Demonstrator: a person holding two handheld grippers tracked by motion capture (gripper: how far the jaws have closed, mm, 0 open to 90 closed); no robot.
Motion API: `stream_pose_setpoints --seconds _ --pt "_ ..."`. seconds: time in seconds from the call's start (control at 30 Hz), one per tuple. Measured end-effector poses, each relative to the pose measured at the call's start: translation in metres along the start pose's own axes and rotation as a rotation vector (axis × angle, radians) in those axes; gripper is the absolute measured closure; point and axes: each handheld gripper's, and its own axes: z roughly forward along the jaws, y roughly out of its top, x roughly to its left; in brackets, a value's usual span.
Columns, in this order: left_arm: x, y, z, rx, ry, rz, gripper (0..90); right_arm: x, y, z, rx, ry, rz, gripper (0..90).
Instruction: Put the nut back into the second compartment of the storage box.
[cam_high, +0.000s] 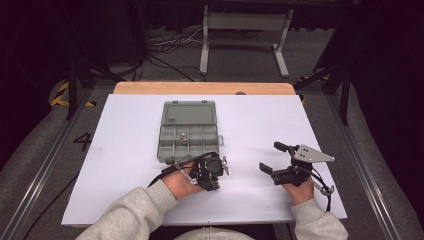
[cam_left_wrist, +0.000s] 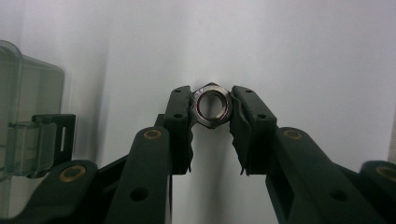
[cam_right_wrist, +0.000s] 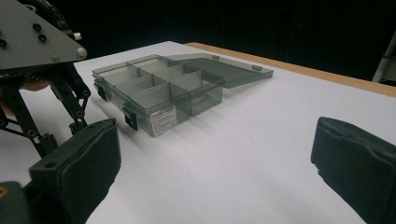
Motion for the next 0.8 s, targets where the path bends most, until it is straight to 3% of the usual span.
stream_pose_setpoints --seconds 0.23,0.8 --pt "0.002 -0.001 -0.017 -0.041 -0.005 -0.003 69.7 0.000 0.000 0.000 0.002 0.001 -0.001 2.1" --pt "0.021 -0.002 -0.071 -0.108 0.074 -0.025 69.8 -0.001 0.000 0.000 0.004 0.003 0.000 2.1"
